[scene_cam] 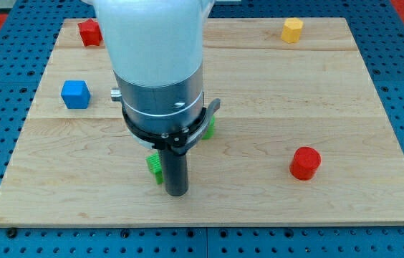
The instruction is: Move the green circle to the top left of the green star
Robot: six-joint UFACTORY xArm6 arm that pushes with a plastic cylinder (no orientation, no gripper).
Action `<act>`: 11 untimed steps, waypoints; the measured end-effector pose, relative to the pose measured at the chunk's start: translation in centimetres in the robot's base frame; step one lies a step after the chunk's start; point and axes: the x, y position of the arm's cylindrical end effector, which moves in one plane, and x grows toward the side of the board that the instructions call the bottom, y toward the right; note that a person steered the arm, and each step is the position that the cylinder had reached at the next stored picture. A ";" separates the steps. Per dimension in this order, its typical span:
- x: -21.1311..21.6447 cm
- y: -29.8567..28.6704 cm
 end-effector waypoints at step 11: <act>-8.0 10.0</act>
